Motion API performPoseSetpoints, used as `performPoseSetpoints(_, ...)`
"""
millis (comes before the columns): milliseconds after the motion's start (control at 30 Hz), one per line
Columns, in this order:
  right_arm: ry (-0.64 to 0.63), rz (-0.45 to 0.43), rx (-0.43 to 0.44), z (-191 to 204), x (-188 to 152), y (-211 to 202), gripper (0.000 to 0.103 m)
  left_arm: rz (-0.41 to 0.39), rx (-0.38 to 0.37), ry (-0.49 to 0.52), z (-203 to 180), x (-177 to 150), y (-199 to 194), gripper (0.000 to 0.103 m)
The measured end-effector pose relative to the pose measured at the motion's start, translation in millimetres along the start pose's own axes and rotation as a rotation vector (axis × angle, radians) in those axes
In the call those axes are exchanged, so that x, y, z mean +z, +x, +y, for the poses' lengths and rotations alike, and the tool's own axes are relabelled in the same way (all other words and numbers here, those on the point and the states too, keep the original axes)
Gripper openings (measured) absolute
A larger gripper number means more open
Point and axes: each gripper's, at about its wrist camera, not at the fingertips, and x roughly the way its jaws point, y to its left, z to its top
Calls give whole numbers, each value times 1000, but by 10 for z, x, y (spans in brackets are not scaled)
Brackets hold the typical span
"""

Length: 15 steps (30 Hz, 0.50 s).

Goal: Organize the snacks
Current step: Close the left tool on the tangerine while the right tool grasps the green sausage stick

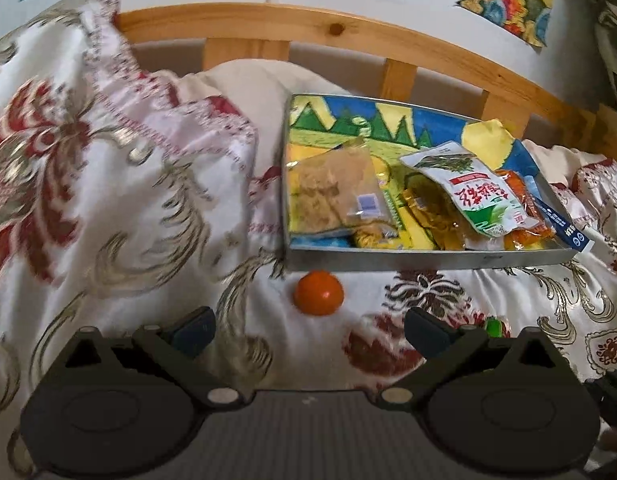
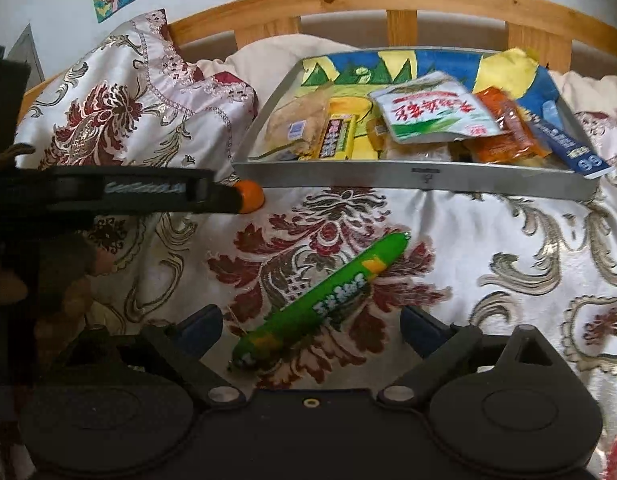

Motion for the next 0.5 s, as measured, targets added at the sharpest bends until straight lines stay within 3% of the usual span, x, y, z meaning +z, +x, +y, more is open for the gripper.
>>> performPoseSetpoints(400, 14, 30, -99, 113, 38, 294, 95, -18, -12, 79, -13, 83, 356, 102)
performPoseSetpoints(500, 3, 11, -120, 127, 35, 308, 86, -24, -56, 148, -74, 69, 391, 102)
